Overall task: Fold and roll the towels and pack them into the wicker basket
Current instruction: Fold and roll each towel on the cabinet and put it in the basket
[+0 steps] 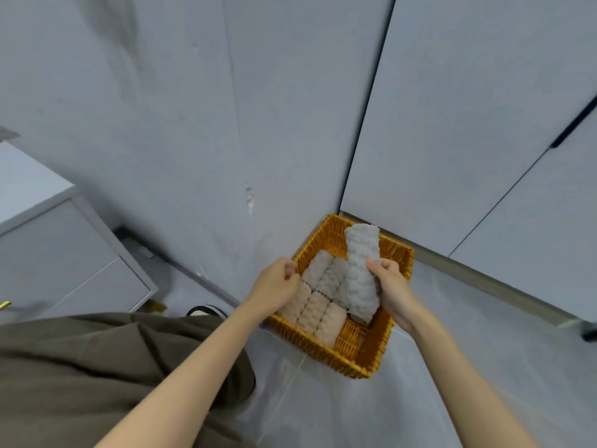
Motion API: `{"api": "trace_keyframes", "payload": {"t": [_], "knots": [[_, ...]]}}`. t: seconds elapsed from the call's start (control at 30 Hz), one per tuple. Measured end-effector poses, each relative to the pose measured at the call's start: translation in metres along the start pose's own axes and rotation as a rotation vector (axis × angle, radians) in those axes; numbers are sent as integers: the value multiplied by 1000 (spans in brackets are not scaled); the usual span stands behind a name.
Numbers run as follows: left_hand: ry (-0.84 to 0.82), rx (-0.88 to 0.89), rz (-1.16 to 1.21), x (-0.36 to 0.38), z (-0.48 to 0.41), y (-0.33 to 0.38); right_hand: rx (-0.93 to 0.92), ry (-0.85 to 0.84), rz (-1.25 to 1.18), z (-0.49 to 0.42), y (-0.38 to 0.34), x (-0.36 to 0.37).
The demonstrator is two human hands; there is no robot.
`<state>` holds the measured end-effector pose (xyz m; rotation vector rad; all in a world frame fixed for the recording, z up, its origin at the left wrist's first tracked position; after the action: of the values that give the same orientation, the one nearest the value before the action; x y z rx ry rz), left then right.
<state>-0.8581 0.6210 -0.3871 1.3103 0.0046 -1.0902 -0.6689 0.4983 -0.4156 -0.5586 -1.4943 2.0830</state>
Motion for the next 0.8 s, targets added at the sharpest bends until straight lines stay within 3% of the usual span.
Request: {"api": "trace_keyframes", "payload": {"t": [0.2, 0.37, 0.67, 0.8], "knots": [[-52, 68, -254, 18, -17, -26, 234, 116, -263, -54, 68, 9], [-123, 96, -315, 28, -31, -41, 398, 148, -348, -108, 125, 35], [-148, 67, -295, 31, -62, -59, 415, 268, -403, -188, 174, 62], [-132, 66, -289, 32, -65, -61, 383, 242, -344, -209, 177, 76]]}}
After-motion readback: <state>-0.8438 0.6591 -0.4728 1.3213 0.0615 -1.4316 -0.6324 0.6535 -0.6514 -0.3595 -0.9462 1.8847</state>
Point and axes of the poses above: each hand's wrist, its own z-axis away from the middle knuckle, its own x-axis out of the palm, y = z × x, the point moved 7 cm from there along -z, towards the middle knuckle, and after that the axes turned 6 degrees about -x, right-handed, at the moved point
